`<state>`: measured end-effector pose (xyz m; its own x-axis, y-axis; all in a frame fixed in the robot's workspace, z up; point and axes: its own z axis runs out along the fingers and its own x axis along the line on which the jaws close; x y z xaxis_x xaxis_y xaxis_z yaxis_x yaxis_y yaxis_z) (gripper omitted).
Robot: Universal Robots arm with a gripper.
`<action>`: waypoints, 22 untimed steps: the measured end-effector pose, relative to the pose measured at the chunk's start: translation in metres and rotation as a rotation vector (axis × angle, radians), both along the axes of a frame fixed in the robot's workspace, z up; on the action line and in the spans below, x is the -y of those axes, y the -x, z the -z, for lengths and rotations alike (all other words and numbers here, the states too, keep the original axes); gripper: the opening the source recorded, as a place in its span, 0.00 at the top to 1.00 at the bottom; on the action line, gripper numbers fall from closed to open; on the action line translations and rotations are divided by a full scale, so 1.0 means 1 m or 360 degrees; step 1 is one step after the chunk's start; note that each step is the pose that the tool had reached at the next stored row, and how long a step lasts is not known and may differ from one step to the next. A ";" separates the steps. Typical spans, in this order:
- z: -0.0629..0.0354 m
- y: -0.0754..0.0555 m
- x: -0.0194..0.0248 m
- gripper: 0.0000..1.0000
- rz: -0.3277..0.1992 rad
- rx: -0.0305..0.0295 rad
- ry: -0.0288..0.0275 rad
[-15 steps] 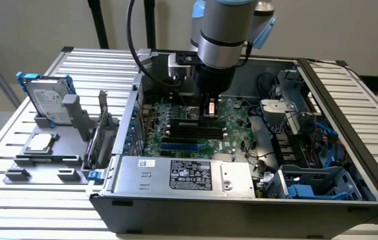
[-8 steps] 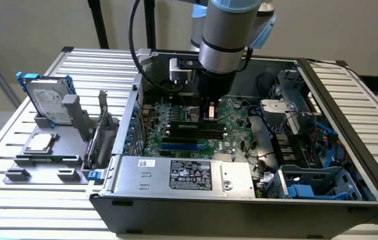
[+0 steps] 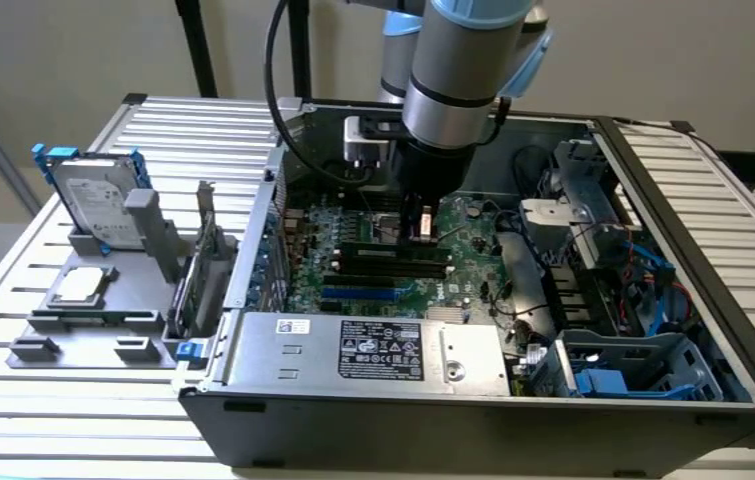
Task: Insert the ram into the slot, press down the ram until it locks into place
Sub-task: 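Insert the ram into the slot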
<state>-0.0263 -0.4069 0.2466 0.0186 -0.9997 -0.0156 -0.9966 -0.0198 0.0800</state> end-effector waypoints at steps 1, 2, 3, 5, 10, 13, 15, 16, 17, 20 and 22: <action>0.0001 0.000 -0.0001 0.86 0.0000 -0.00001 -0.00001; 0.0004 0.000 -0.0004 0.86 0.0000 0.00001 -0.00006; 0.0006 0.000 -0.0007 0.86 -0.0001 0.00000 -0.00003; 0.0013 0.000 -0.0017 0.86 -0.0002 -0.00002 0.00001; 0.0053 0.000 -0.0043 0.86 -0.0008 -0.00002 0.00000; 0.0061 0.000 -0.0043 0.86 -0.0012 -0.00004 0.00008; 0.0062 0.000 -0.0043 0.86 -0.0012 -0.00004 0.00007; 0.0064 0.000 -0.0044 0.86 -0.0012 -0.00003 0.00006; 0.0069 0.000 -0.0044 0.86 -0.0013 0.00000 -0.00002; 0.0090 0.000 -0.0044 0.86 -0.0013 0.00003 0.00005; 0.0108 0.000 -0.0044 0.86 -0.0013 0.00027 0.00003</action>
